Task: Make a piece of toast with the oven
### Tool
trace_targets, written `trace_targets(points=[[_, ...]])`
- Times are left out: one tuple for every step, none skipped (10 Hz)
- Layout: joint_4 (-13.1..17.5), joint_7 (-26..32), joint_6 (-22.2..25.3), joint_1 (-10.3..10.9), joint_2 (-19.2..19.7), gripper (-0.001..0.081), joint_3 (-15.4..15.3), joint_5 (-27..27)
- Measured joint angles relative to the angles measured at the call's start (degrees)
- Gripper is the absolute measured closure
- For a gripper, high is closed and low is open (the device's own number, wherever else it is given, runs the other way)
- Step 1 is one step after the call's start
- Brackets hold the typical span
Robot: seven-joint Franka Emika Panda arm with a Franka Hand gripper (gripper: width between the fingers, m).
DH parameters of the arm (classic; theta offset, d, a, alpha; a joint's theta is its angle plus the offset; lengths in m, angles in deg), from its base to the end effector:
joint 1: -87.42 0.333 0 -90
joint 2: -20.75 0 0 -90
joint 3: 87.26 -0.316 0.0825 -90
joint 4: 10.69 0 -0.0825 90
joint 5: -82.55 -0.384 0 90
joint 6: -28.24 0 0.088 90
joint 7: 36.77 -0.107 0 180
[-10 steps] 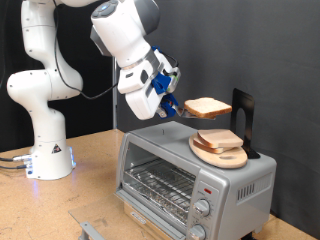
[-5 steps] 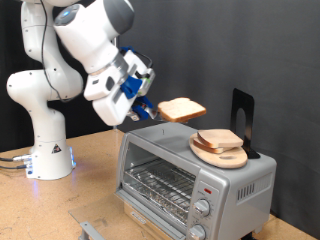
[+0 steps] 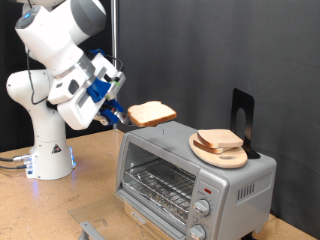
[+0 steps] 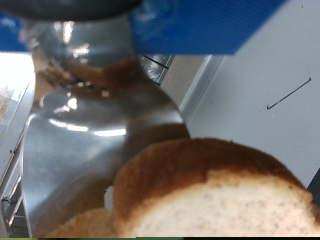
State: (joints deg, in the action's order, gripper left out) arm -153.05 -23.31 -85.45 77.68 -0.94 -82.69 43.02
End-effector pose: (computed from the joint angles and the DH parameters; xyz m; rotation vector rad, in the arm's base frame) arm 0.4107 -0.0641 0.4283 -2.4553 0.4155 -0.0428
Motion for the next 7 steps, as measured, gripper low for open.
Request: trace_targets(points=[[0.0, 0.0, -0.1, 0.0, 0.1, 0.0411, -0.1, -0.1], [-0.5, 0.0, -1.1, 0.0, 0.2, 0.0411, -0.1, -0.9], [-1.5, 0.3, -2.4, 0.0, 0.4, 0.0411, -0.1, -1.2], [-3.0, 0.9, -4.4, 0.0, 0.7, 0.0411, 0.0, -1.2], [-4.4, 1.8, -6.1, -0.3, 1.2, 0.0411, 0.3, -1.1], [-5.6, 3.5, -7.2, -0.7, 1.8, 0.0411, 1.0, -1.1], [-6.3, 5.4, -8.0, -1.2, 2.6, 0.0411, 2.0, -1.1]])
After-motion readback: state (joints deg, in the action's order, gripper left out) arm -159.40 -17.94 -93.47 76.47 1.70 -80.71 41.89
